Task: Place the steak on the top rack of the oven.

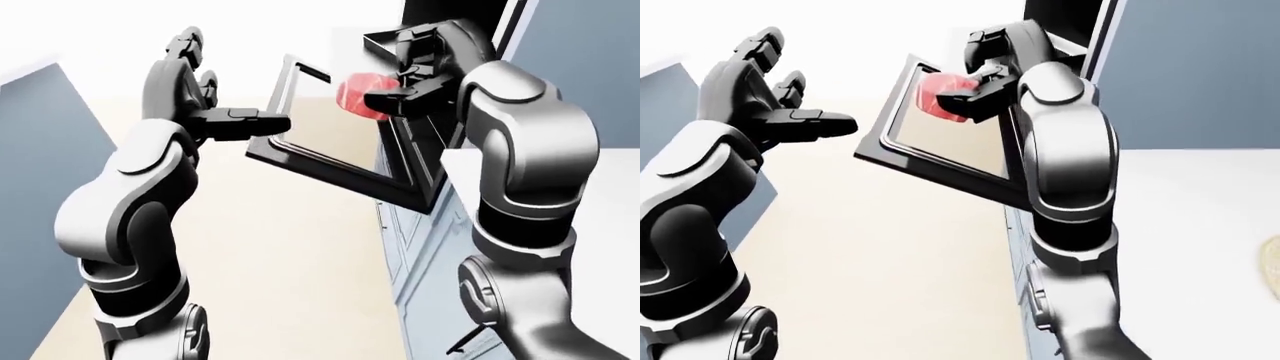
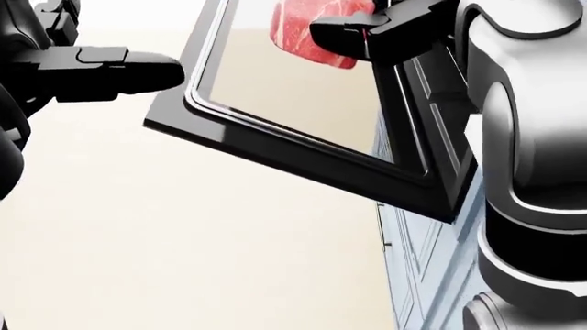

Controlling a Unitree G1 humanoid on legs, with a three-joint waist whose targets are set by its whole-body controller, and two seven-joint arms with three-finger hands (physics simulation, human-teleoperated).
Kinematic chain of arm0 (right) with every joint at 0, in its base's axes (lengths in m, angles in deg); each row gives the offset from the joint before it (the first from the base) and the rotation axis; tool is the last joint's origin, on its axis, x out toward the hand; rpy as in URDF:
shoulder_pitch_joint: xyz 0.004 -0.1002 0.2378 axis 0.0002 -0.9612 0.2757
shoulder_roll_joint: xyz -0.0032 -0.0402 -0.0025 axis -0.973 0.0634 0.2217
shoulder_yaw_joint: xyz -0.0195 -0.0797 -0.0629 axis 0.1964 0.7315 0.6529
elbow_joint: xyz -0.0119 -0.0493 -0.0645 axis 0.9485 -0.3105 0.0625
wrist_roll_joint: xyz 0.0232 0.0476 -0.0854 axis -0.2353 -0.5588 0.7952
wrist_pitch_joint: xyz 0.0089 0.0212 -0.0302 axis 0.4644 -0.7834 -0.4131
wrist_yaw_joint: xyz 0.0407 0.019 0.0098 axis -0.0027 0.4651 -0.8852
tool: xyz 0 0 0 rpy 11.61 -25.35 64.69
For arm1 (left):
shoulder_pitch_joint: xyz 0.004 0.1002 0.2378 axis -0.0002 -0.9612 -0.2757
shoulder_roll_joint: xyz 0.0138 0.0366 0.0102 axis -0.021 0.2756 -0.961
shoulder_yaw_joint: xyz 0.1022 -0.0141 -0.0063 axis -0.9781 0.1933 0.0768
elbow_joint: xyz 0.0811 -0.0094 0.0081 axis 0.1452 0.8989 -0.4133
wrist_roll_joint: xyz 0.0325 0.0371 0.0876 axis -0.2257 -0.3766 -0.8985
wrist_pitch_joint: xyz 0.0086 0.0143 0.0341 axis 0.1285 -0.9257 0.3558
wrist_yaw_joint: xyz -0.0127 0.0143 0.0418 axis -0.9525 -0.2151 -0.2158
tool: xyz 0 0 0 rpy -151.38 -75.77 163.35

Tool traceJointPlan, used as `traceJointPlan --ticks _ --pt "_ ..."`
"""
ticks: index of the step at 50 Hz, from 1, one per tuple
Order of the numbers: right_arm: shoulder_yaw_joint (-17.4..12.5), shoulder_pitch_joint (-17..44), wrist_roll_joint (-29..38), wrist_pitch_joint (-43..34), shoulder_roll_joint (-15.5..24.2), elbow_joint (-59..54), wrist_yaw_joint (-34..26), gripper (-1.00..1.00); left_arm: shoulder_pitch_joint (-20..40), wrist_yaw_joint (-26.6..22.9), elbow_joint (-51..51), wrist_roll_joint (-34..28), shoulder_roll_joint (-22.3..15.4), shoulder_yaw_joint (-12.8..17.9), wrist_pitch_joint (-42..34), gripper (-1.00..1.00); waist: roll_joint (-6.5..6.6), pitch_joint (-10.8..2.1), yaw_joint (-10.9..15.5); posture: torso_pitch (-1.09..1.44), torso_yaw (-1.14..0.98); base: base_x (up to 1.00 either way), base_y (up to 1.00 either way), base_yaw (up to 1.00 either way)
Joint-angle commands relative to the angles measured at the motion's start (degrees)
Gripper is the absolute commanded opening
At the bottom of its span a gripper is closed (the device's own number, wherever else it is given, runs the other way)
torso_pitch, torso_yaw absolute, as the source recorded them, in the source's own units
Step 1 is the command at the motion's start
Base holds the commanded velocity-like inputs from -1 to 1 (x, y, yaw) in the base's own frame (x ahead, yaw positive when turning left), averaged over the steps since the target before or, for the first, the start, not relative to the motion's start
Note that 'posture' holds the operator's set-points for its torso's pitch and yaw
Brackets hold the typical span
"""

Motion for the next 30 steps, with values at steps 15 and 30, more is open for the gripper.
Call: traceJointPlan --ticks 15,30 --pt "-0.6 2.5 1.2 2.0 0.3 0.4 0.2 -1.0 1.2 0.0 -1.1 0.7 -0.7 0.4 1.6 1.0 3.9 -1.01 -1.5 0.0 0.0 0.21 0.03 0.0" --pt "-0.8 3.2 1.7 1.4 0.8 0.5 -0.7 -1.0 1.9 -0.1 -0.4 0.4 -0.5 -0.2 1.9 1.0 -3.93 -3.05 0.4 0.0 0.0 0.21 0.0 0.0"
